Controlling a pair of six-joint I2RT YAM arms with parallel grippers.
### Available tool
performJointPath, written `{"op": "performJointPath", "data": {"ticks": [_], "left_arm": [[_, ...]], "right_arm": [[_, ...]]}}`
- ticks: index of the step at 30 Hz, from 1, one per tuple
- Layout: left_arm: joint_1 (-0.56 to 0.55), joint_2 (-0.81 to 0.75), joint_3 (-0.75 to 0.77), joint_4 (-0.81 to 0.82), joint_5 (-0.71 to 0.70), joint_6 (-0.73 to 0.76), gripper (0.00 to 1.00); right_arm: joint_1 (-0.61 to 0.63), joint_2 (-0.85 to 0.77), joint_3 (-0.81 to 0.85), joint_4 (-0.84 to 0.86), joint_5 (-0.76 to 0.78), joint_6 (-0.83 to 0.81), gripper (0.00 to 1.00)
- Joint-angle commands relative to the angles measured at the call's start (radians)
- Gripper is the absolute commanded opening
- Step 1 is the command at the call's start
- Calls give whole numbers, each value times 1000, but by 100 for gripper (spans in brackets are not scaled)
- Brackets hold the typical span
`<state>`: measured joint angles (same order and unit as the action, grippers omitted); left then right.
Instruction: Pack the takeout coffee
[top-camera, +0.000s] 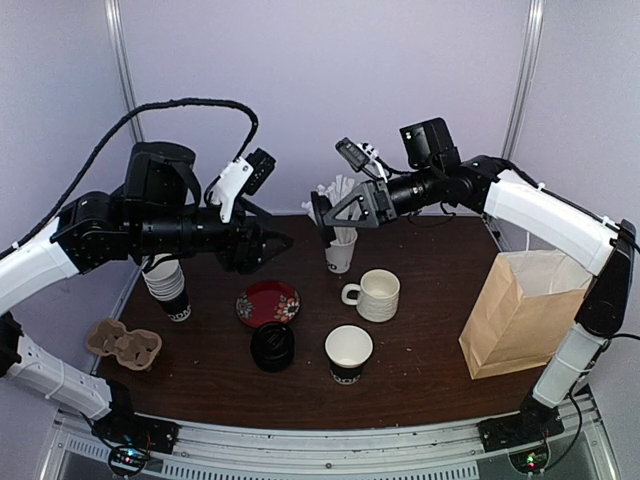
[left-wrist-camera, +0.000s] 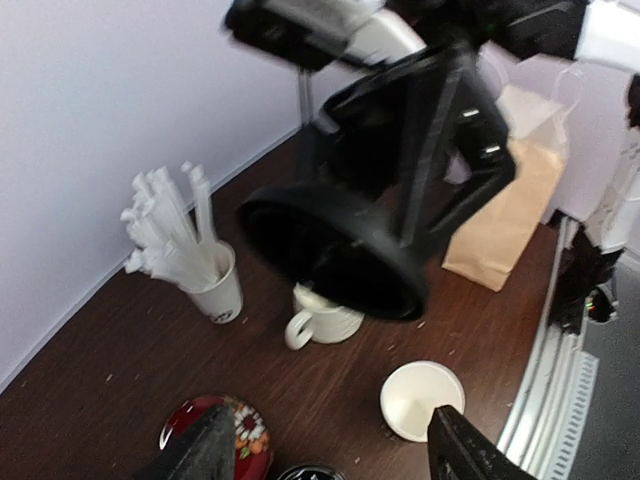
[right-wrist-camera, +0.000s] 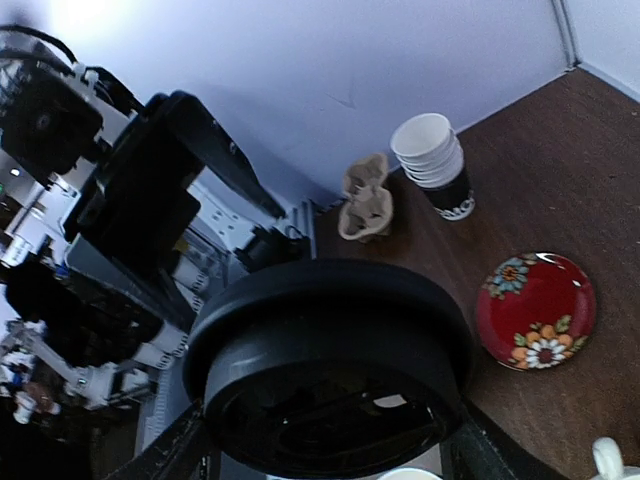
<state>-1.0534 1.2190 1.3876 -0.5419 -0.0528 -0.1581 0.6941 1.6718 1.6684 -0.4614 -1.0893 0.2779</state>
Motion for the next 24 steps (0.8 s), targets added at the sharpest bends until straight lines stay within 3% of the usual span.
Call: {"op": "performJointPath", "data": {"ticks": [1,4,9,24], "left_arm": [[25,29,29,-244,-298,-69,69],[65,23,-16,-286,-324,-158,69],[140,-110,-184,-137,-253,-253,70],[190,-211,-266,-130,-255,-277,71]], "right_arm": [[32,-25,90,-549,316,-588,69],[70,-6,117,-650,496,-703,70],[172,48,161,-807,709,-826,69],[337,260,270,-956,963,-865,73]]}}
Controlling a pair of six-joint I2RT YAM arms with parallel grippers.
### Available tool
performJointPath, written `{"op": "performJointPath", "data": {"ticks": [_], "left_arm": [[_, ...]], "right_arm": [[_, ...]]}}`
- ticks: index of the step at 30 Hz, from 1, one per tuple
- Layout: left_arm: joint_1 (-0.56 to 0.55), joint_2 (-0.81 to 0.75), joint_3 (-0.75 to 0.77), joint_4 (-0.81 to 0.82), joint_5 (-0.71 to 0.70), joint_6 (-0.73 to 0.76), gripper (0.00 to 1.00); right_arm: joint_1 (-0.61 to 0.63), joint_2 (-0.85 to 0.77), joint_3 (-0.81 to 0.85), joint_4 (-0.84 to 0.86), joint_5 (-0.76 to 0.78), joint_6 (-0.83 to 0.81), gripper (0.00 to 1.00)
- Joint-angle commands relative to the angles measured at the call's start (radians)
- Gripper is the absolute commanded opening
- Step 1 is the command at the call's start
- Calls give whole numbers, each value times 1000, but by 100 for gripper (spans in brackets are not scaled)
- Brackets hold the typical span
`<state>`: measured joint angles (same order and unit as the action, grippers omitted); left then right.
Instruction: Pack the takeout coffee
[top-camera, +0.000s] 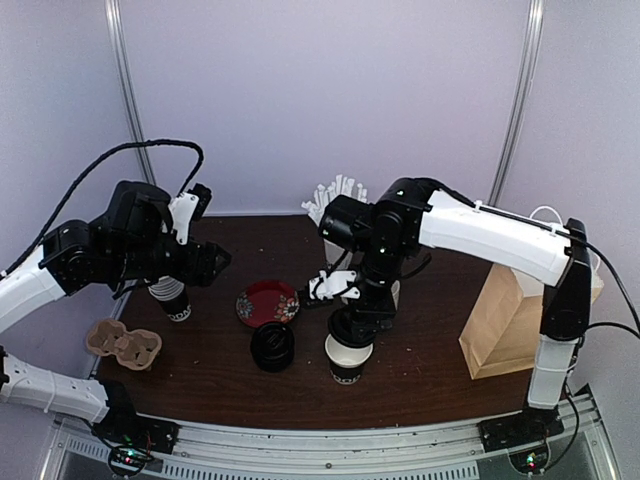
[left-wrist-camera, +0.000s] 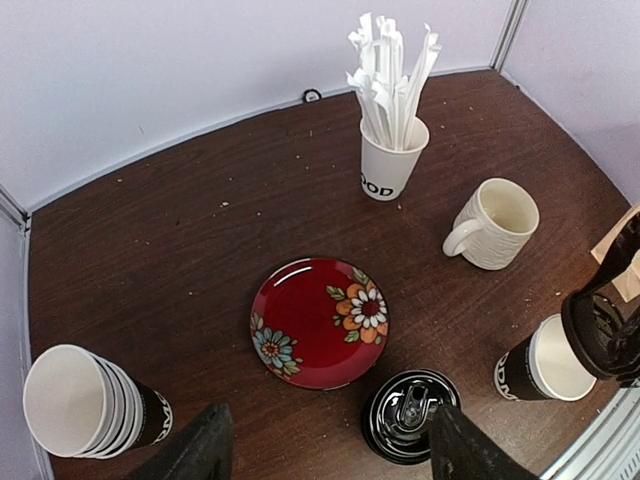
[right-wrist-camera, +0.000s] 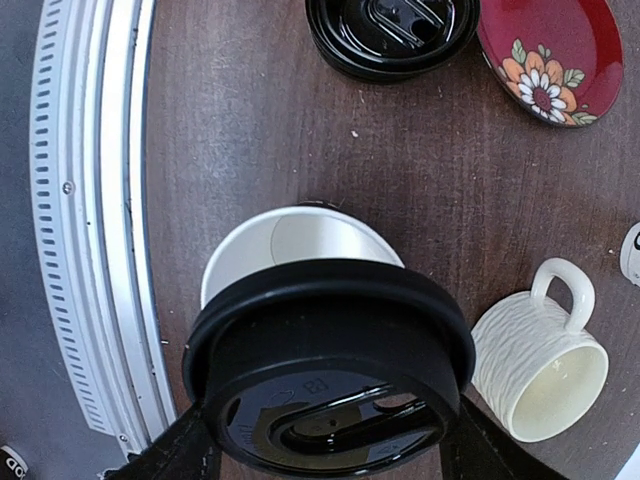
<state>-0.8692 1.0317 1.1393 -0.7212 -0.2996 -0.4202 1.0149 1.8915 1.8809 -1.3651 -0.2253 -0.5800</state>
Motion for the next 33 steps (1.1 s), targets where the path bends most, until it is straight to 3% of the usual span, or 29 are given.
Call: {"op": "performJointPath", "data": {"ticks": [1,33], "left_arm": [[6,-27,-20,49,-9,-15,71],[6,-71,-82,54,-2,-26,71]], "right_arm": [[19,55,71,-61,110,-4,73],[88,209,164,-140,119,2,75]]}}
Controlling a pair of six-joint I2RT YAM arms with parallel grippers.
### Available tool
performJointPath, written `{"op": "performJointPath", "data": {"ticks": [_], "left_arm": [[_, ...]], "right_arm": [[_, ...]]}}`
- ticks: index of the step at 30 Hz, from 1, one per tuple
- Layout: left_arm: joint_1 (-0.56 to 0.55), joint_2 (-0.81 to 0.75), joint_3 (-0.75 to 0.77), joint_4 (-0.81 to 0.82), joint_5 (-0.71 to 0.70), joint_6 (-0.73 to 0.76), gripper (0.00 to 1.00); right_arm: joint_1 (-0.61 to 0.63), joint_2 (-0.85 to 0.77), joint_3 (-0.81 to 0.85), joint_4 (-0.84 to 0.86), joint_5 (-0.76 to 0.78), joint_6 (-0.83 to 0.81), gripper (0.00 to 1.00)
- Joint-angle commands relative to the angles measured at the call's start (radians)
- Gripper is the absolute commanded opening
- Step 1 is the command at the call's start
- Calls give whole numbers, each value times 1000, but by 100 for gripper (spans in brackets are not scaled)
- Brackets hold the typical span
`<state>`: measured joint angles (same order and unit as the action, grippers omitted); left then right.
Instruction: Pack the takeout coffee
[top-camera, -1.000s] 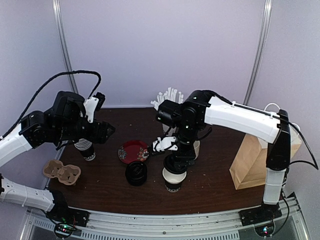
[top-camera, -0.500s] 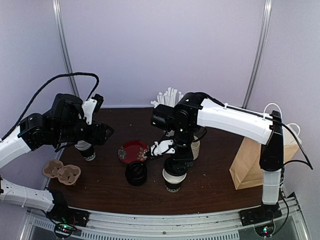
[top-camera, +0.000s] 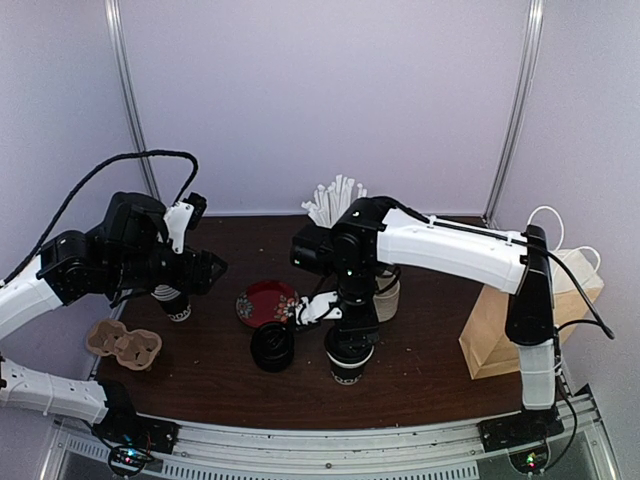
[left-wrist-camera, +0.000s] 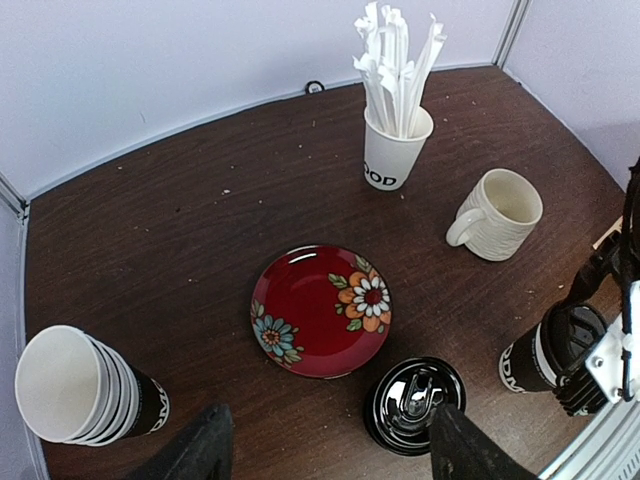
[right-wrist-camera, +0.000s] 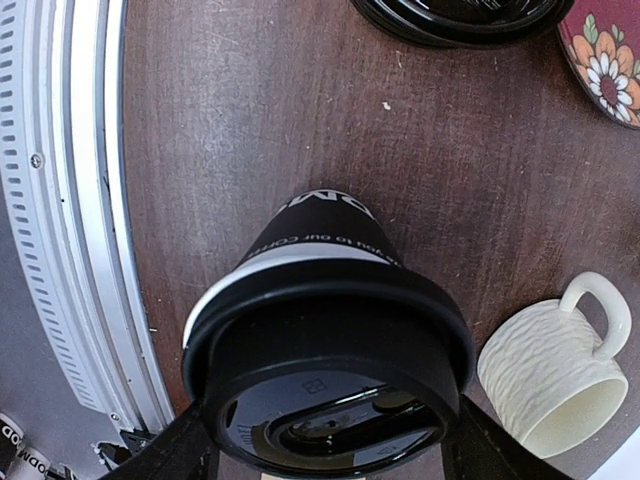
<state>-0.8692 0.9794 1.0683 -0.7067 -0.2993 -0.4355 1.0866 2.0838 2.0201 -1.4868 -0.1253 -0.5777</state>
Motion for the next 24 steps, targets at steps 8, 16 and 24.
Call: {"op": "performJointPath", "data": {"ticks": [8,16,24], "left_arm": [[6,-26,-13,38,-4,-8,71],[6,-20,-16,42,2,-9,70],[6,-17,-15,42,6,-11,71]], "right_arm": [[39,2,1,-26,46,-16,76],[60,-6,-27,-22,100,-29,79],[64,1,-15,-18,107,-29,88]]}}
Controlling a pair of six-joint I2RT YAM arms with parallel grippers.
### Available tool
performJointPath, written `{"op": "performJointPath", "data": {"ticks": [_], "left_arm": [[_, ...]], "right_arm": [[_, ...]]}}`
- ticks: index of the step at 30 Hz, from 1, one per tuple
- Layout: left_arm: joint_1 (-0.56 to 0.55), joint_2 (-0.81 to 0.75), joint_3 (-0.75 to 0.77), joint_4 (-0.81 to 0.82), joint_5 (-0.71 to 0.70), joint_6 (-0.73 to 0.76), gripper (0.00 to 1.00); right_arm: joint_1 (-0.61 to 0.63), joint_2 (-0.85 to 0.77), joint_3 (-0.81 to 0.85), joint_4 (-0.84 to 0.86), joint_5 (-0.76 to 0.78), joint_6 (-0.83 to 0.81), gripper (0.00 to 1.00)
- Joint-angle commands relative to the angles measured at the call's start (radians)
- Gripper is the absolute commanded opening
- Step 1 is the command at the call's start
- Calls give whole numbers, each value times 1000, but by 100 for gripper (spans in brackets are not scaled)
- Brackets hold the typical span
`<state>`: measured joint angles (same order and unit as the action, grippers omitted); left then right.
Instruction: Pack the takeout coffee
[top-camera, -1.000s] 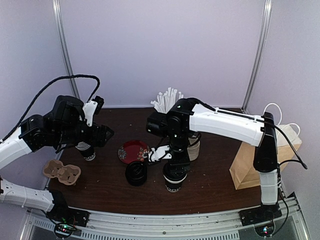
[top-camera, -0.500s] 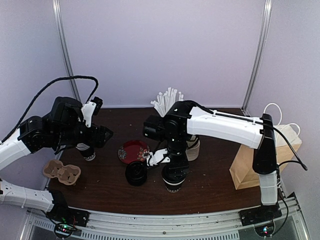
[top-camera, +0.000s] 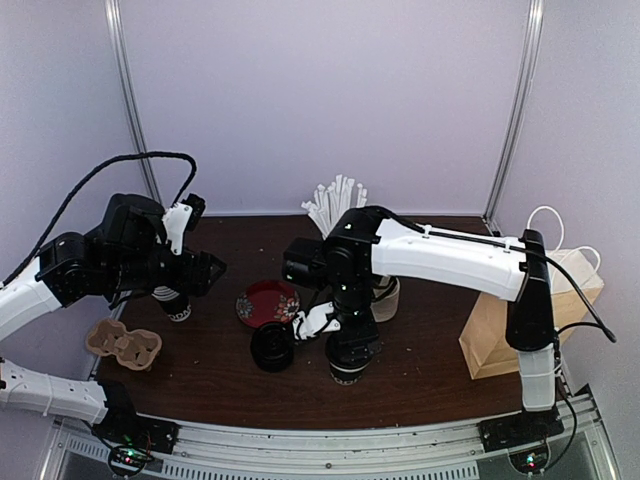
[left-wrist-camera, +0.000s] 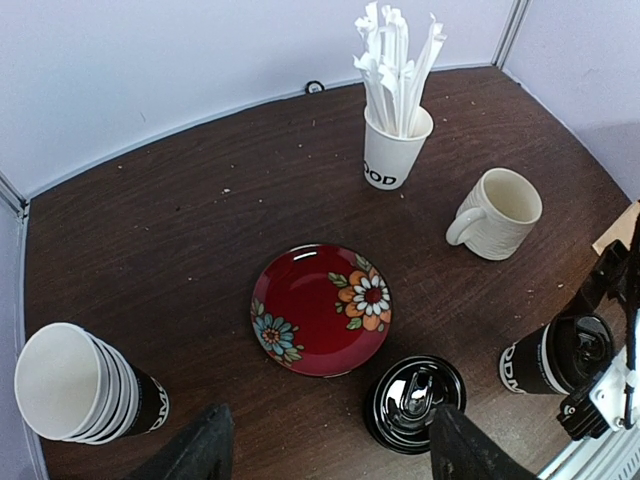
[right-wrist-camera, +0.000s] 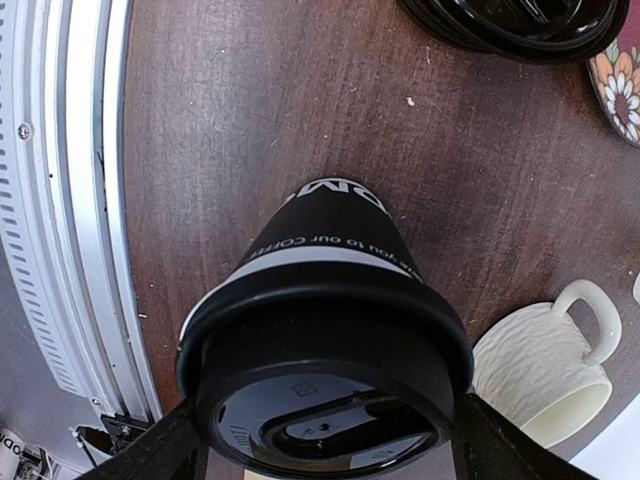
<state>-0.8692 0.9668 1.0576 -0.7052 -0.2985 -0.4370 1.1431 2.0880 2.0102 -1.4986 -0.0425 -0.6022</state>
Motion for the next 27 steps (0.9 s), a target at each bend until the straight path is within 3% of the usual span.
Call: {"op": "performJointPath", "data": {"ticks": [1,22,27], "left_arm": [[6,-2,-4,40,5,-9,70],[6,93,24,38,34,-31,71],[6,170,42,60,136,-89,70]], "right_arm": [[7,-8,-5,-6,24,-5,90],[-12,-108,22,17,67,-8,93],[-64,-220,-8,31,24,8,94]]}}
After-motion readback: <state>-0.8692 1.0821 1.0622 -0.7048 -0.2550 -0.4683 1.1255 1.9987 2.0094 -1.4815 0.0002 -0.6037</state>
